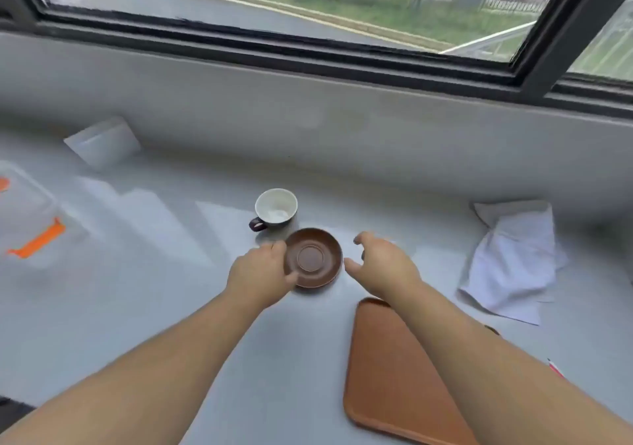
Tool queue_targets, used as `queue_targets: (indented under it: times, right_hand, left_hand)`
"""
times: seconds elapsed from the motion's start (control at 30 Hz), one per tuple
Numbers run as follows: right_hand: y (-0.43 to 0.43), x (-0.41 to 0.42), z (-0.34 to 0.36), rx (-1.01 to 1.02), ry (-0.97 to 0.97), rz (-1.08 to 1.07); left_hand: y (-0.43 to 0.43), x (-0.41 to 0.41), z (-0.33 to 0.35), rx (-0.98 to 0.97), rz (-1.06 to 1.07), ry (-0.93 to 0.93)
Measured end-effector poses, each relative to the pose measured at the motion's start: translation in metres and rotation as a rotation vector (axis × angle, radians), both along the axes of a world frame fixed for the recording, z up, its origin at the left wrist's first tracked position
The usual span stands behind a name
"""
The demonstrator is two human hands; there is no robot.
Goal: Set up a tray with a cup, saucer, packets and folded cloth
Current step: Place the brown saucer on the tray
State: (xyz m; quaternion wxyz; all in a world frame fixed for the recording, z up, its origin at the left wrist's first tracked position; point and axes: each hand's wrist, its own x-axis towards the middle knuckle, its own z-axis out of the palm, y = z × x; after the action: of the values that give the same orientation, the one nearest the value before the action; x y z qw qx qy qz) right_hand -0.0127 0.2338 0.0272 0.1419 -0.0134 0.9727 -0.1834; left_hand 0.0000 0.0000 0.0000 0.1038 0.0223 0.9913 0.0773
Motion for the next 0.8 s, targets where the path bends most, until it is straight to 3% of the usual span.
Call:
queue_targets:
  times: [0.13,0.33,0.47,0.63,0.8]
  right_hand:
    - [-0.013,-0.016,-0.03,-0.151,-0.231,-0.174]
    - [-0.021,-0.037,-0.07,-0.327,-0.352,-0.347]
    - [-0.023,-0.042,-0.087,-0.381,-0.36,-0.412]
    - [-0.026,-0.048,-0.102,-0.423,-0.356,-0.426]
    - [-0.019,-0.046,-0.107,-0.452,-0.3,-0.45]
  left_hand:
    - [-0.002,-0.02,-0.024,0.161,0.205,-0.113]
    - [0.006,-0.049,-0.055,0.292,0.336,-0.27]
    - [0.002,-0.059,-0.062,0.329,0.475,-0.117]
    - [-0.01,-0.065,-0.078,0.286,0.418,-0.329]
    - [-0.008,-0.055,-0.084,0.436,0.458,-0.314]
